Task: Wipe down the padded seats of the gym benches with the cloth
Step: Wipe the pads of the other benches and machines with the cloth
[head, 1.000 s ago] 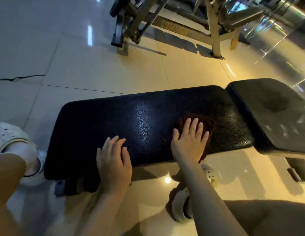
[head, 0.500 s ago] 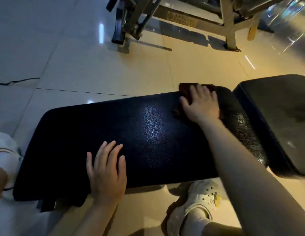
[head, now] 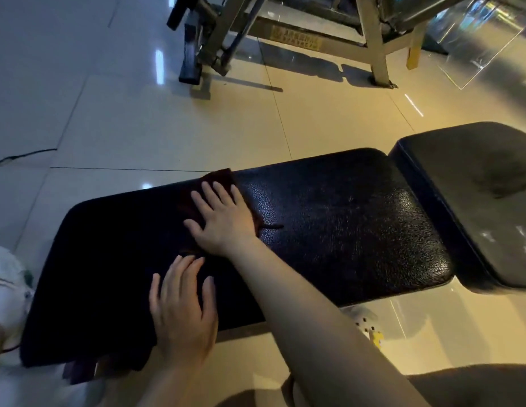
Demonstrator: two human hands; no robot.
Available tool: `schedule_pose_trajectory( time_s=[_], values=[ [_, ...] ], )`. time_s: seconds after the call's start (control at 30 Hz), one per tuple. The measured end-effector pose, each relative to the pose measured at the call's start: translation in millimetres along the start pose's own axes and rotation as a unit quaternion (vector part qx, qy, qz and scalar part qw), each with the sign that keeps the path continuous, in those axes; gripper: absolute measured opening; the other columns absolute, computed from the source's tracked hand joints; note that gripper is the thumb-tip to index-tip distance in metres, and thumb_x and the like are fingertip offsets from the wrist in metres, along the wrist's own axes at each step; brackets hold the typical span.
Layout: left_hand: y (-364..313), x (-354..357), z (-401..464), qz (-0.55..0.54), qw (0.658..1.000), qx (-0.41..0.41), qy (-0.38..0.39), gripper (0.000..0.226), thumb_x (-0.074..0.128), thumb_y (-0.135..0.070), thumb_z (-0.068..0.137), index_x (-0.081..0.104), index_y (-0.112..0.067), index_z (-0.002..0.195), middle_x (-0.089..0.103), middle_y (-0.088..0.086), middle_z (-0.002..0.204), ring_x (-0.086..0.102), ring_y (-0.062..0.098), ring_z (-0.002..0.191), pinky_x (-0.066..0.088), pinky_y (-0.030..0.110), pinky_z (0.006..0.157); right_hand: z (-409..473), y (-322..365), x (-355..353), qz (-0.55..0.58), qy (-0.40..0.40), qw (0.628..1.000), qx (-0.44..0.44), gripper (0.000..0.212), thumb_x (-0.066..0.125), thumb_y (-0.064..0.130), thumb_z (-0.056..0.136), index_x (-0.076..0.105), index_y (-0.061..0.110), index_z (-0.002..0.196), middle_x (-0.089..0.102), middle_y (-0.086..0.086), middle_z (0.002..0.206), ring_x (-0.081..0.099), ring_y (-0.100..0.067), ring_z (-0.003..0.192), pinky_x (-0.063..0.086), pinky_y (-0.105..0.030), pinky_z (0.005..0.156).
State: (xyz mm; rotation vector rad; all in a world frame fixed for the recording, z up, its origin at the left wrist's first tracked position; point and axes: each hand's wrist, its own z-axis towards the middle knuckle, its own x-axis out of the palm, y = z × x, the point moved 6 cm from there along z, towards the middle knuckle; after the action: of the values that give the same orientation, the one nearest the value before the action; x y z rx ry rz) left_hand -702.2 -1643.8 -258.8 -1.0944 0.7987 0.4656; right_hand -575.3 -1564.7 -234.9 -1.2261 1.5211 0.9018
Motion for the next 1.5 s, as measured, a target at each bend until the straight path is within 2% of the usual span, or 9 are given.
schedule_pose_trajectory(
  time_s=[0.07, 0.37, 0.6, 0.8, 0.93, 1.13, 1.27, 1.37, 1.5],
  values=[
    [-2, 0, 0, 0.001, 1.0, 0.003, 0.005, 0.043, 0.033, -0.037, 0.096, 0.058, -0.015, 0.123, 0.059, 0.005, 0.131, 0.047, 0.022, 0.13, 0.023, 0.049, 0.114, -3, -34, -10, -0.012, -0.01, 1.0, 0.02, 0.064, 0.021, 0.056, 0.101, 0.009, 0.027, 0.156, 0.0, 0.002, 0.164, -0.004, -0.016, 0.151, -0.007, -0.04, 0.12],
    [-2, -4, -2, -0.035, 0.999, 0.023, 0.008, 0.048, 0.033, -0.04, 0.095, 0.057, -0.01, 0.125, 0.056, 0.01, 0.134, 0.049, 0.026, 0.127, 0.025, 0.052, 0.113, -112, -278, -59, 0.045, -0.064, 0.938, 0.338, 0.073, 0.019, 0.062, 0.099, 0.008, 0.02, 0.157, 0.002, -0.006, 0.164, 0.005, -0.023, 0.151, 0.005, -0.042, 0.122],
    [-4, -7, 0, -0.076, 0.997, 0.004, -0.021, 0.05, 0.031, -0.039, 0.097, 0.057, -0.006, 0.124, 0.056, 0.014, 0.134, 0.05, 0.03, 0.127, 0.021, 0.054, 0.115, -174, -189, -32, 0.005, -0.11, 0.94, 0.322, 0.072, 0.012, 0.06, 0.099, 0.001, 0.02, 0.157, -0.005, -0.008, 0.164, -0.005, -0.025, 0.151, -0.003, -0.042, 0.122],
    [-19, -18, -17, -0.114, 0.988, -0.039, -0.097, 0.045, 0.034, -0.031, 0.097, 0.061, -0.001, 0.117, 0.059, 0.018, 0.129, 0.051, 0.034, 0.125, 0.018, 0.058, 0.114, -155, -25, 15, 0.009, -0.057, 0.994, 0.098, 0.068, 0.015, 0.057, 0.101, -0.003, 0.022, 0.156, -0.012, -0.007, 0.162, -0.017, -0.023, 0.149, -0.016, -0.041, 0.119],
    [-37, -18, -36, -0.1, 0.989, -0.022, -0.103, 0.04, 0.038, -0.027, 0.095, 0.063, -0.003, 0.115, 0.061, 0.016, 0.126, 0.053, 0.033, 0.123, 0.019, 0.054, 0.112, -163, -57, 9, 0.012, -0.079, 0.993, 0.09, 0.063, 0.013, 0.055, 0.101, 0.002, 0.026, 0.156, -0.006, -0.001, 0.163, -0.011, -0.017, 0.15, -0.012, -0.039, 0.121],
    [-70, 4, -47, -0.091, 0.993, 0.043, -0.069, 0.038, 0.039, -0.028, 0.094, 0.063, -0.007, 0.115, 0.061, 0.012, 0.125, 0.053, 0.027, 0.122, 0.021, 0.054, 0.112, -228, -207, -18, 0.028, -0.157, 0.944, 0.288, 0.065, 0.017, 0.056, 0.101, 0.008, 0.024, 0.157, 0.002, -0.003, 0.164, 0.0, -0.018, 0.151, -0.005, -0.037, 0.121],
    [-75, 8, -53, -0.098, 0.992, 0.053, -0.067, 0.038, 0.039, -0.029, 0.095, 0.062, -0.008, 0.116, 0.059, 0.011, 0.127, 0.05, 0.025, 0.123, 0.021, 0.053, 0.112, -259, -220, -11, 0.085, -0.229, 0.899, 0.365, 0.067, 0.014, 0.054, 0.1, 0.016, 0.017, 0.156, 0.011, -0.009, 0.163, 0.005, -0.025, 0.151, 0.004, -0.041, 0.123],
    [-61, 5, -44, -0.12, 0.99, 0.007, -0.078, 0.038, 0.039, -0.028, 0.096, 0.061, -0.006, 0.117, 0.057, 0.013, 0.127, 0.048, 0.026, 0.125, 0.02, 0.052, 0.114, -245, -187, -2, 0.05, -0.23, 0.908, 0.345, 0.069, 0.012, 0.055, 0.098, 0.024, 0.016, 0.154, 0.018, -0.009, 0.161, 0.009, -0.028, 0.15, -0.002, -0.042, 0.121],
    [-55, 4, -36, -0.121, 0.989, -0.011, -0.082, 0.032, 0.044, -0.02, 0.095, 0.061, -0.003, 0.117, 0.058, 0.016, 0.124, 0.052, 0.031, 0.12, 0.03, 0.061, 0.111, -195, -111, 0, 0.012, -0.176, 0.966, 0.191, 0.065, 0.014, 0.054, 0.1, 0.023, 0.019, 0.154, 0.018, -0.009, 0.161, 0.008, -0.029, 0.15, -0.001, -0.045, 0.122]
  ],
)
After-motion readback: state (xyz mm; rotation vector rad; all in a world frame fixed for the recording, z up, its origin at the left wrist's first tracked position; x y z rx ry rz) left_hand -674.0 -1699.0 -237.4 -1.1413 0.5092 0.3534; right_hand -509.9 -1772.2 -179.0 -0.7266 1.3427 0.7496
